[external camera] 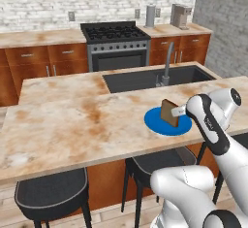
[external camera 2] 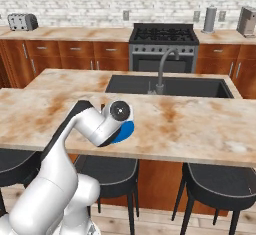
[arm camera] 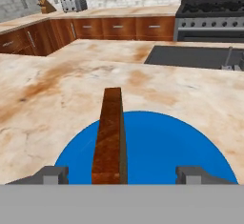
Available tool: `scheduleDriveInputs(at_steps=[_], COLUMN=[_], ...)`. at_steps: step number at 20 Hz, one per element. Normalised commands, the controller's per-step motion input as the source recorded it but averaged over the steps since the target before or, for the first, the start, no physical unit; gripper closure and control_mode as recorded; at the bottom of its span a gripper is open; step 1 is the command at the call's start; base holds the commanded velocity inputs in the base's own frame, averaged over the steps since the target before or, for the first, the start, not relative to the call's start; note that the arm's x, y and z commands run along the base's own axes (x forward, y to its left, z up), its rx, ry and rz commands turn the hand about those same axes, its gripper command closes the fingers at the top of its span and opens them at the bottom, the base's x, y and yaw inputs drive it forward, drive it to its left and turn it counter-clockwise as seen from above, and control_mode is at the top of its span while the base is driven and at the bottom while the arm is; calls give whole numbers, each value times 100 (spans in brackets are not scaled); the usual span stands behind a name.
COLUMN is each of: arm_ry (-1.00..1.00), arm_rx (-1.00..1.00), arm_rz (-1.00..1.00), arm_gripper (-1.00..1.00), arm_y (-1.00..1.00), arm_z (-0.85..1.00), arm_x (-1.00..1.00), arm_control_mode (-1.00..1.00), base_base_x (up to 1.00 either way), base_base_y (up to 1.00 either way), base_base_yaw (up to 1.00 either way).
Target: Start the toaster. Once the lever pops up, take the bread to the plate on the dining counter.
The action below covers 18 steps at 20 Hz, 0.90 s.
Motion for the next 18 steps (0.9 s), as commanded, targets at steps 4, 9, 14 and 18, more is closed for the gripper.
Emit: scheduleDriveInputs(at_steps=[4,9,14,18], arm_ry=[0,0,0,1], arm_rx=[0,0,0,0], arm_rz=[0,0,0,0], arm_gripper=[-100,-100,-100,-100], arm_y=[0,0,0,0], arm_z=[0,0,16,54], arm_x=[0,0,0,0], arm_control_mode=[-100,-100,-100,-100], base_base_x=[0,0,0,0], base_base_y=[0,0,0,0], base_base_yaw=[0,0,0,0])
